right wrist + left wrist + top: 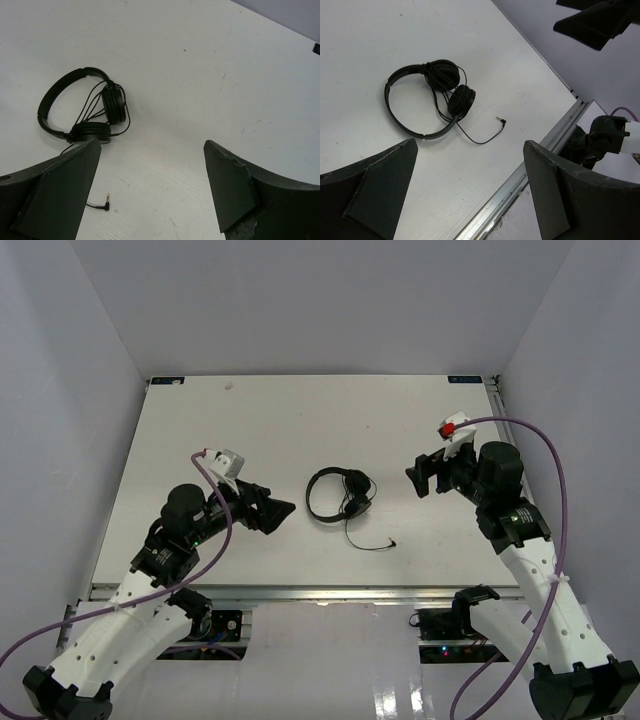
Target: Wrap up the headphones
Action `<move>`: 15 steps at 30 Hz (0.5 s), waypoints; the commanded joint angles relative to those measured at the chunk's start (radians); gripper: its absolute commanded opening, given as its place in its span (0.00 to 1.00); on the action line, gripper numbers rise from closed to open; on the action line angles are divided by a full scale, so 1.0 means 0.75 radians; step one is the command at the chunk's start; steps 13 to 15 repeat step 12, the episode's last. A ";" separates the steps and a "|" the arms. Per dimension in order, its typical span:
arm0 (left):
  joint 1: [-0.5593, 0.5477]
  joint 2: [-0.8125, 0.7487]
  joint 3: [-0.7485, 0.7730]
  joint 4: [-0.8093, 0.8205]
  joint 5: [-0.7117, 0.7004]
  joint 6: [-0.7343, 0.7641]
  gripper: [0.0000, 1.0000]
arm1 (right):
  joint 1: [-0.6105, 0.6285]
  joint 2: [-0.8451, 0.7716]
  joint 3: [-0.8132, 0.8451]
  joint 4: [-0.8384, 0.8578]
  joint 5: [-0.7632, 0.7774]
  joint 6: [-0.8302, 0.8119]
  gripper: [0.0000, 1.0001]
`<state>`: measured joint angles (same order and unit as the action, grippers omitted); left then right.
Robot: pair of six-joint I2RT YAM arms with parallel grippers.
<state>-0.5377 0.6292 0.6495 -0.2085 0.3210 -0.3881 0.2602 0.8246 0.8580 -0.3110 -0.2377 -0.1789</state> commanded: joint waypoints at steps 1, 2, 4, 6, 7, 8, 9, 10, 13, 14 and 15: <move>0.009 -0.031 -0.084 0.035 0.008 -0.033 0.98 | -0.036 -0.047 -0.057 0.113 0.196 0.111 0.90; 0.009 -0.037 -0.093 0.037 0.008 -0.038 0.98 | -0.043 -0.050 -0.060 0.115 0.191 0.109 0.90; 0.009 -0.051 -0.111 0.041 0.009 -0.044 0.98 | -0.062 -0.051 -0.065 0.120 0.170 0.125 0.90; 0.009 -0.055 -0.111 0.041 0.008 -0.043 0.98 | -0.072 -0.050 -0.078 0.130 0.158 0.140 0.90; 0.009 -0.057 -0.111 0.041 0.008 -0.043 0.98 | -0.075 -0.052 -0.078 0.130 0.156 0.140 0.90; 0.009 -0.057 -0.112 0.040 0.007 -0.043 0.98 | -0.078 -0.053 -0.088 0.136 0.157 0.139 0.90; 0.009 -0.056 -0.113 0.039 0.006 -0.043 0.98 | -0.080 -0.054 -0.099 0.143 0.159 0.137 0.90; 0.009 -0.056 -0.114 0.040 0.007 -0.044 0.98 | -0.082 -0.058 -0.105 0.146 0.159 0.138 0.90; 0.009 -0.052 -0.117 0.041 0.010 -0.045 0.98 | -0.085 -0.064 -0.111 0.145 0.148 0.138 0.90; 0.009 -0.052 -0.117 0.041 0.010 -0.045 0.98 | -0.085 -0.064 -0.111 0.145 0.148 0.138 0.90; 0.009 -0.052 -0.117 0.041 0.010 -0.045 0.98 | -0.085 -0.064 -0.111 0.145 0.148 0.138 0.90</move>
